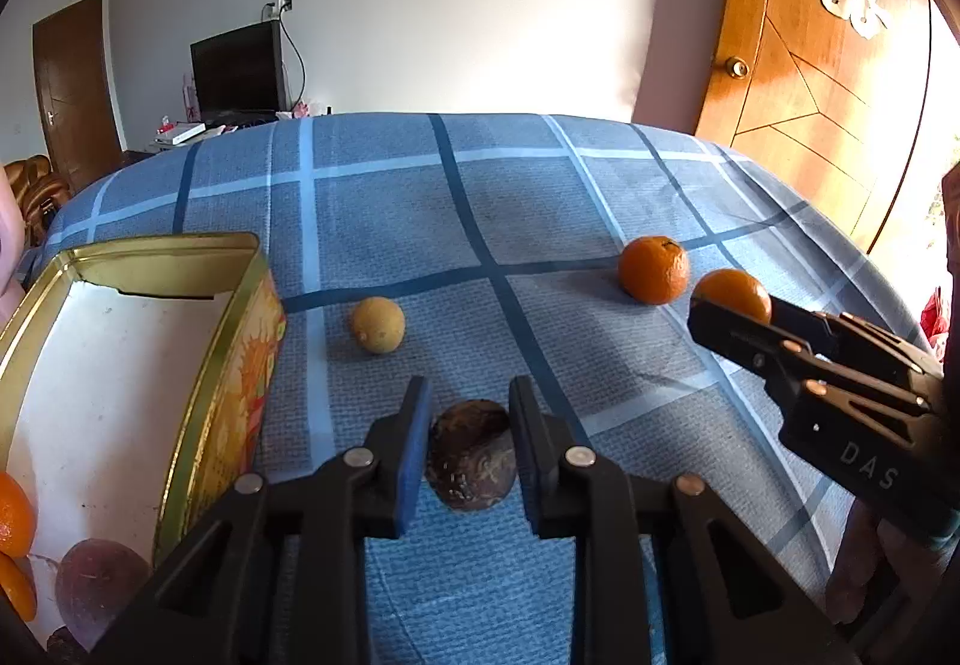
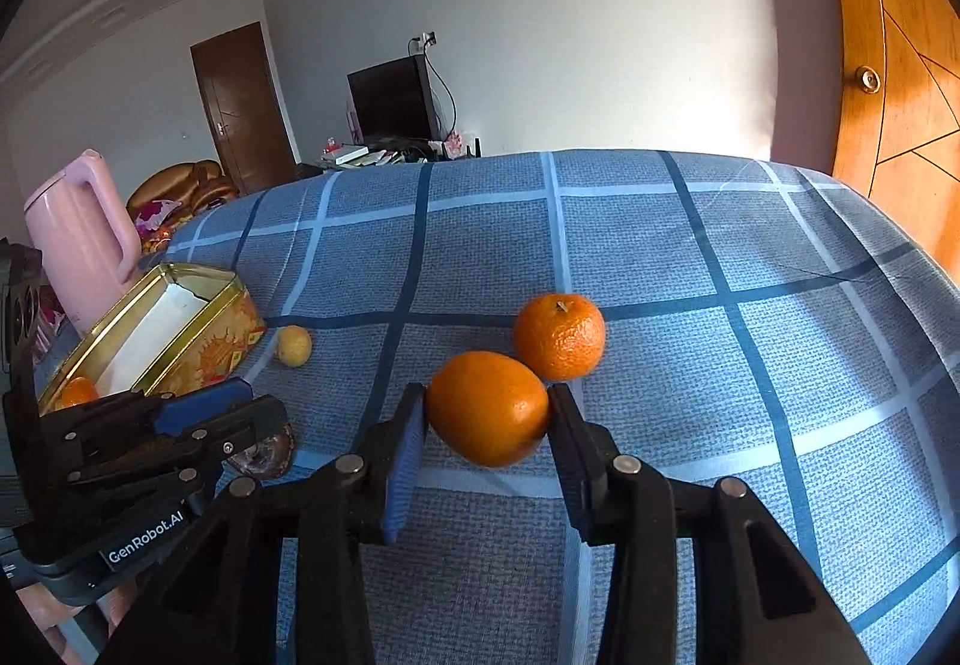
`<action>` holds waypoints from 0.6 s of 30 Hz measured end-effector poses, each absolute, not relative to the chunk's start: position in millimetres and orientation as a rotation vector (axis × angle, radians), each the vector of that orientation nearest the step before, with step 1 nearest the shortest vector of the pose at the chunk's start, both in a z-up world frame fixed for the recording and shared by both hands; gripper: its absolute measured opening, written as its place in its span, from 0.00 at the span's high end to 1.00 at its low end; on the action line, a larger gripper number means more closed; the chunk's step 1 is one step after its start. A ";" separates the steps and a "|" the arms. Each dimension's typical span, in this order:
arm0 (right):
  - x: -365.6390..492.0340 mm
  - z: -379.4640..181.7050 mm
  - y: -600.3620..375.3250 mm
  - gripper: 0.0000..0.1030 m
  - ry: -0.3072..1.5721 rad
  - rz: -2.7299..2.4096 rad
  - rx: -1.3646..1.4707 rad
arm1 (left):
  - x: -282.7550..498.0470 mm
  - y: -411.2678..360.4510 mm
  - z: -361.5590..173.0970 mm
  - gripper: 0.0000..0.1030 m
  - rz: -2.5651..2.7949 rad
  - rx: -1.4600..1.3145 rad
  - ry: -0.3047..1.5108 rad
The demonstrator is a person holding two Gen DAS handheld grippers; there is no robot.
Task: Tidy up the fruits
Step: 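Lift the brown fruit with the left tool while the right tool lifts the orange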
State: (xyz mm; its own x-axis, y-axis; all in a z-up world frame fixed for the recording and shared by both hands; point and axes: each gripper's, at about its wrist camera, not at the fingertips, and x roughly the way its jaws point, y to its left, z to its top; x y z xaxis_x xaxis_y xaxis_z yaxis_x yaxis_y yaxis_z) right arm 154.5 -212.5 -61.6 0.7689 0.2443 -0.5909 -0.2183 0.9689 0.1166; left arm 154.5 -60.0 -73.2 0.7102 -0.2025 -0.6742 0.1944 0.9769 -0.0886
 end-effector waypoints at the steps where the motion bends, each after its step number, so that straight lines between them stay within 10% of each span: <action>1: 151.2 -59.9 -212.4 0.59 0.631 0.257 0.040 | 154.4 -60.1 -72.9 0.73 -0.221 -0.010 0.749; 12: 128.1 -49.2 -211.4 0.59 0.529 0.248 0.017 | 160.4 -55.5 -80.6 0.54 -0.234 -0.038 0.807; 18: 123.1 -47.1 -213.3 0.59 0.505 0.253 0.021 | 162.9 -54.4 -86.7 0.60 -0.253 -0.053 0.847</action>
